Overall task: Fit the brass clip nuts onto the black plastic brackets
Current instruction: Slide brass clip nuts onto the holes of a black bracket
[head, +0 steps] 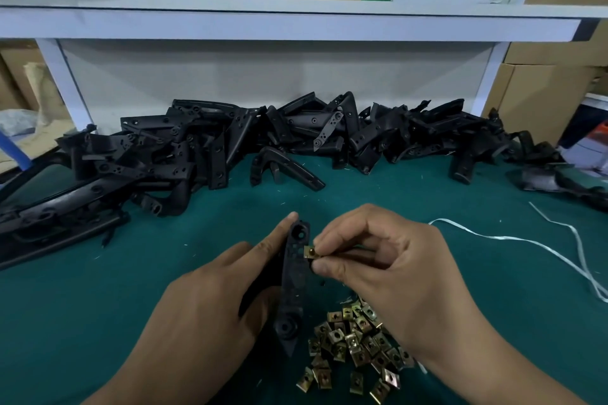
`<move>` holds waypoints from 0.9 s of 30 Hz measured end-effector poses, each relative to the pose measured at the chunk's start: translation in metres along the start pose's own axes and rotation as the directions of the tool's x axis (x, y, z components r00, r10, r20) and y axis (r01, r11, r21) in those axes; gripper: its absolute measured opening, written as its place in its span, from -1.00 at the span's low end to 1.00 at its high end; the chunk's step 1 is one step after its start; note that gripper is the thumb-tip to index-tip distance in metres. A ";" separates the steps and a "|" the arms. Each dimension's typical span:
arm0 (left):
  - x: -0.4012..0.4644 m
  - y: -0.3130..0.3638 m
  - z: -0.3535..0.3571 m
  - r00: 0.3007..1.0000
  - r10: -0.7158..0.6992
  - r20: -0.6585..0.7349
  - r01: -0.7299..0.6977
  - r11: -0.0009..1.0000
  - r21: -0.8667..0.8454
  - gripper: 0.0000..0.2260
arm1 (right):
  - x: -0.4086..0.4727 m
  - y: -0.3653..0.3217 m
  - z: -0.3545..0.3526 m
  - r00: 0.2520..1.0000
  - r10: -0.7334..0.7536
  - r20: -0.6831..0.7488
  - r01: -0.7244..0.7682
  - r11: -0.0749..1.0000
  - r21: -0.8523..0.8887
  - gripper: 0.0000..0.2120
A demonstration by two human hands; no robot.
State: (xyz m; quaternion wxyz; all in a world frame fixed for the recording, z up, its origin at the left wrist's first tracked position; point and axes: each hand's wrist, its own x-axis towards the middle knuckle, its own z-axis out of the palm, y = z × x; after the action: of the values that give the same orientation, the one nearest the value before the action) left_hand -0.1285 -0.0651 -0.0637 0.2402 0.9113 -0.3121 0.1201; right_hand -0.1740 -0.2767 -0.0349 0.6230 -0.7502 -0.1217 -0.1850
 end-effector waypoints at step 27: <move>-0.003 -0.003 0.002 0.991 0.108 0.079 -0.092 0.978 -0.186 -0.45 | 0.009 0.020 -0.021 0.933 0.100 0.346 -0.106 0.994 0.001 -0.75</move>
State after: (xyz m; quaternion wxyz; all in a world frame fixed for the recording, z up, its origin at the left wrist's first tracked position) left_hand -0.1289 -0.0626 -0.0673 0.3019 0.8731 -0.3776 0.0626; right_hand -0.1603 -0.3016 -0.0460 0.6083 -0.7701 -0.1915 -0.0165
